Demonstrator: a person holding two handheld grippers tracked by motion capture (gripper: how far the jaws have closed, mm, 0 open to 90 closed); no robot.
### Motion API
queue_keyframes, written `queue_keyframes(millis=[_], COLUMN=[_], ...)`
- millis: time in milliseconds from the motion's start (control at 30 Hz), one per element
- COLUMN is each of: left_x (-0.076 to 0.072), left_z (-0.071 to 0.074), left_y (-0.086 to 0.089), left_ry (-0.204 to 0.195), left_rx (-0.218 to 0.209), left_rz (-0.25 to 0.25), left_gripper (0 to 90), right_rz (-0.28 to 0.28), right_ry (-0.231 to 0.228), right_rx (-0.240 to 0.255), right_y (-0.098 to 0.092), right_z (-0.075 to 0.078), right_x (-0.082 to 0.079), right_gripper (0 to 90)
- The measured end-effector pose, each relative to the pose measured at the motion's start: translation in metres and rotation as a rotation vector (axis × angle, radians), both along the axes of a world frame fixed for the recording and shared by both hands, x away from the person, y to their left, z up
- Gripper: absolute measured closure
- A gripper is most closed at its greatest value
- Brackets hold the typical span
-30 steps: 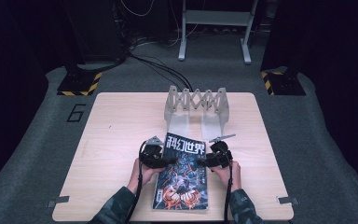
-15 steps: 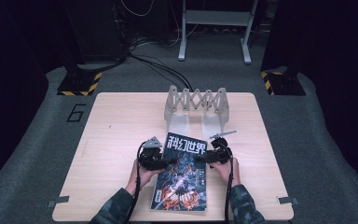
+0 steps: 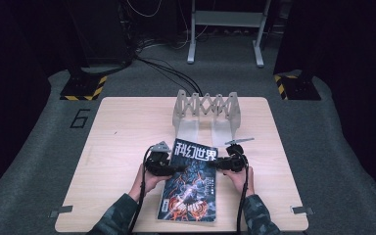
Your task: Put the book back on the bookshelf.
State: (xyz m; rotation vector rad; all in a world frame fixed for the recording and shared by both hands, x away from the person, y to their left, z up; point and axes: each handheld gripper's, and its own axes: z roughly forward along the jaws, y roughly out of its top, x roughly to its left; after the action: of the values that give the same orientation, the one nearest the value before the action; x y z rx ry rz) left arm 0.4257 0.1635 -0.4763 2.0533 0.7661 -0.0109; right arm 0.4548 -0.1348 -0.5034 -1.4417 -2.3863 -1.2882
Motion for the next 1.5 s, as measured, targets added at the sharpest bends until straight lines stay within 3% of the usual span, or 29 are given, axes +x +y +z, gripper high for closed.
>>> queue_keyframes(millis=[200, 267, 500, 600, 867, 1133, 1200, 1500], left_x=[0.01, 0.015, 0.023, 0.026, 0.032, 0.035, 0.035, 0.037], left_z=[0.003, 0.003, 0.007, 0.008, 0.014, 0.02, 0.022, 0.027], left_y=[0.002, 0.003, 0.004, 0.005, 0.006, 0.007, 0.007, 0.007], left_ry=[0.054, 0.092, 0.137, 0.161, 0.154, 0.158, 0.145, 0.131], left_rx=[0.041, 0.056, 0.086, 0.075, 0.043, 0.031, 0.053, 0.074], left_rz=[-0.037, -0.052, -0.086, -0.108, -0.126, -0.121, -0.119, -0.111], left_gripper=[70.9, 69.3, 65.8, 63.6, 57.1, 55.1, 56.0, 60.8], right_rz=[-0.007, -0.004, -0.005, -0.008, -0.001, 0.009, 0.018, 0.027], right_ry=[-0.031, -0.044, -0.069, -0.09, -0.176, -0.202, -0.215, -0.241], right_rx=[-0.025, -0.033, -0.068, -0.076, -0.095, -0.103, -0.111, -0.117], right_y=[0.003, 0.004, 0.009, 0.01, 0.009, 0.011, 0.012, 0.015], right_z=[0.007, 0.011, 0.018, 0.022, 0.038, 0.046, 0.048, 0.055], right_x=[-0.004, -0.005, -0.007, -0.009, -0.015, -0.019, -0.019, -0.023], right_gripper=[65.6, 72.6, 76.2, 77.4, 79.8, 80.2, 80.2, 80.4])
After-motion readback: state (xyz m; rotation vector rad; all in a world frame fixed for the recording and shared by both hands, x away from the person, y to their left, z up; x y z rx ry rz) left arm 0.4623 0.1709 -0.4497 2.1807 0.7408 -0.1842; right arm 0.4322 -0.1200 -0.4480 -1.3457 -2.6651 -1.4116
